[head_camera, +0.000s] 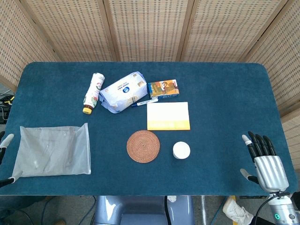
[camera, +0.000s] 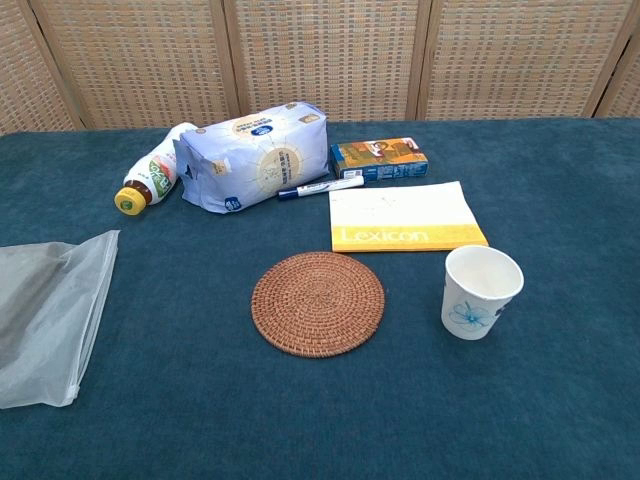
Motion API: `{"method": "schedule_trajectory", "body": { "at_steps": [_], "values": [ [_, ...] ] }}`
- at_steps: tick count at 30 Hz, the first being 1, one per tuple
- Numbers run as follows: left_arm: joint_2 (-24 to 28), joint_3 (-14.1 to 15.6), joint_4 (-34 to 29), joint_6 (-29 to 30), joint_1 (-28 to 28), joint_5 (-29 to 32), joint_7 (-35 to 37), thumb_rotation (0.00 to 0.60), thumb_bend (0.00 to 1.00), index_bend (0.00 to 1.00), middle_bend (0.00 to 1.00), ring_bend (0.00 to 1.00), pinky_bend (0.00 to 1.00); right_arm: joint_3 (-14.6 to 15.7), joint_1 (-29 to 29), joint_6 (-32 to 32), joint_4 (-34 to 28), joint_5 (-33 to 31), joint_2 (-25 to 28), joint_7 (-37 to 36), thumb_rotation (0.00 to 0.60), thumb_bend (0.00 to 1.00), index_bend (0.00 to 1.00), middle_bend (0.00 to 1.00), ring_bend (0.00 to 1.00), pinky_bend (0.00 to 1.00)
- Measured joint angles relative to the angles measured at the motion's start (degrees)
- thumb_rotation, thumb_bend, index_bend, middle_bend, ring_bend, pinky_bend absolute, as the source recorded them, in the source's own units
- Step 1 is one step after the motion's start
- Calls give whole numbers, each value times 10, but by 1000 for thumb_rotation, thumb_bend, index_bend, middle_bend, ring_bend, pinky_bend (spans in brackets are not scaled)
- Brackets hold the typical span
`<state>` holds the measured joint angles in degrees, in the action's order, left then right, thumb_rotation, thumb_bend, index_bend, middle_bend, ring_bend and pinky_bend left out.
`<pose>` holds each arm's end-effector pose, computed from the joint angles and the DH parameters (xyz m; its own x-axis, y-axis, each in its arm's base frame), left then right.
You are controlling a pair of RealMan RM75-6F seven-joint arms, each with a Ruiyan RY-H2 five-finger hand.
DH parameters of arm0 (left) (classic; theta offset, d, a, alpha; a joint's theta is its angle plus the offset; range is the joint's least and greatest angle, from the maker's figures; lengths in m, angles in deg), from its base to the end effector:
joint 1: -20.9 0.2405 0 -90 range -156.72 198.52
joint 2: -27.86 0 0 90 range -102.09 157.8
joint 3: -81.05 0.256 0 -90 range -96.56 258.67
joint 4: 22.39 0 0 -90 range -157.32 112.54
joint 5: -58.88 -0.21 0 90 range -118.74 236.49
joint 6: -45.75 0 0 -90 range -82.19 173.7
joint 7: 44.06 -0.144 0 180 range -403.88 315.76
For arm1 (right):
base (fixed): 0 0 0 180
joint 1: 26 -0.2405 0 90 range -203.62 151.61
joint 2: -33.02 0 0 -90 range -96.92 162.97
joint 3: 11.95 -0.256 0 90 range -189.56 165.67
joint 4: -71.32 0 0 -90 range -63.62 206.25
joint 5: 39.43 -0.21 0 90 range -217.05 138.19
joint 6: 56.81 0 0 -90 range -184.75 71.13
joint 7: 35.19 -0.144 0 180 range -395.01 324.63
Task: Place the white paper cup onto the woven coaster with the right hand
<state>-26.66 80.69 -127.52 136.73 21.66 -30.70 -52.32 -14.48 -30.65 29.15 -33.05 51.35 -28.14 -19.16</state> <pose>-0.2830 0.1415 0.1956 0.4791 -0.0158 0.8776 0.8777 0.0206 -0.4788 -0.2609 -0.1746 0.1561 0.5086 0.0215 0.8607 -0.8554 -0.1009 0.5080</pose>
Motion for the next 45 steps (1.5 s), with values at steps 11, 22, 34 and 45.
{"method": "schedule_trajectory", "body": {
  "at_steps": [11, 22, 34, 45],
  "values": [
    [0, -1, -4, -2, -1, 3, -2, 600, 58, 0, 0, 0, 0, 0, -16, -26, 13, 6, -2, -38, 600, 0, 1, 17, 0, 0],
    [-3, -13, -13, -26, -13, 38, -22, 600, 59, 0, 0, 0, 0, 4, -118, -161, 74, 59, -31, -132, 600, 0, 25, 45, 0, 0],
    [-11, -17, -16, -58, -30, 61, -50, 600, 59, 0, 0, 0, 0, -6, -259, -332, 129, 64, -93, -189, 600, 0, 1, 39, 0, 32],
    [-15, -19, -17, -73, -39, 78, -61, 600, 59, 0, 0, 0, 0, -37, -317, -415, 155, -18, -153, -122, 600, 0, 118, 167, 160, 159]
  ]
}}
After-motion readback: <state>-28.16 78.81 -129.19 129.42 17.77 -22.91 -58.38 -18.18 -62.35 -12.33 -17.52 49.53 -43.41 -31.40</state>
